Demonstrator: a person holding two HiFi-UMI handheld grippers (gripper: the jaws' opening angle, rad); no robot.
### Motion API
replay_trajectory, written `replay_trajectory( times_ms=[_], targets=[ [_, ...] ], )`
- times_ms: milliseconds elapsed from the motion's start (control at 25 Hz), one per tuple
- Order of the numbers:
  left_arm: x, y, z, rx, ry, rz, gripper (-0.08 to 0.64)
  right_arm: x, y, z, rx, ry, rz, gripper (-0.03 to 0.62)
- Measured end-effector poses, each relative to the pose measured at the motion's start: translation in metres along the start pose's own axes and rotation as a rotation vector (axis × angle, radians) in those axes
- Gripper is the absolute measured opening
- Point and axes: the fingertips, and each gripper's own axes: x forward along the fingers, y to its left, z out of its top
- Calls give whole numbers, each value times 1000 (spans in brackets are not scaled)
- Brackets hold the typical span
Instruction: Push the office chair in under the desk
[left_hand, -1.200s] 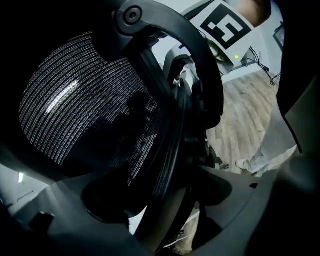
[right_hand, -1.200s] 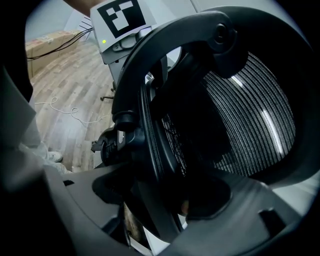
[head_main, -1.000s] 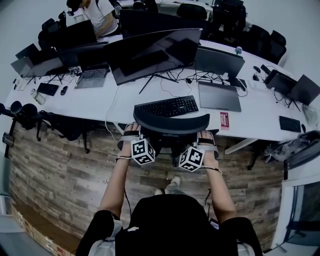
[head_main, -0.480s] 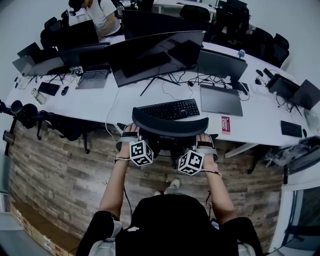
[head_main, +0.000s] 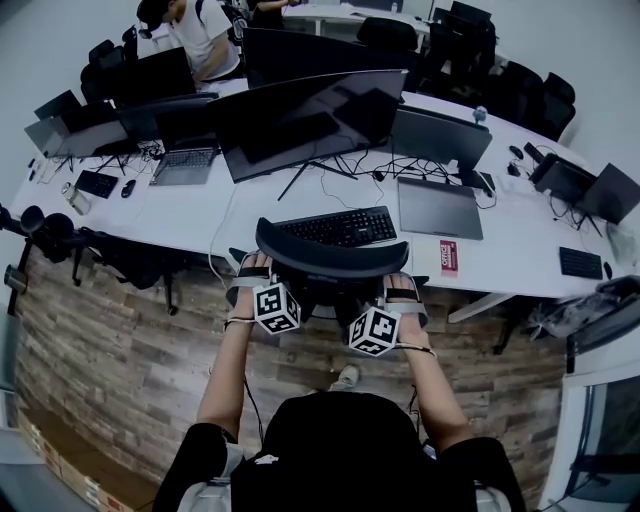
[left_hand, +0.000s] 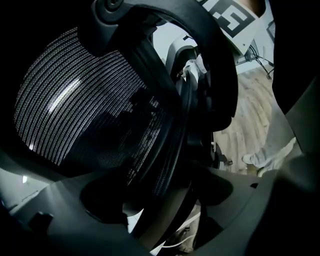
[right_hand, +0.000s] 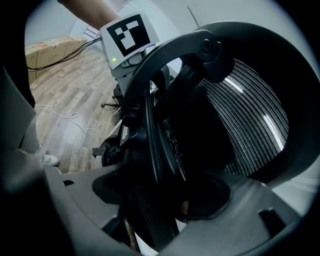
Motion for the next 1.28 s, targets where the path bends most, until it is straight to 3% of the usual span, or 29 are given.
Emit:
replay_trajectory(
  times_ms=[960,1120,1280],
  targets=[
    [-8,-1,-2,-7,22,26,399,-4,3,4,-15,-8,-13,310],
    [-16,-3,1,-52,15,21,397,-7,3,3,-6,-1,-6,310],
    [-29,-2,2,-106,1,34,396,-17,-2,6,82,-23,-23,308]
  ],
)
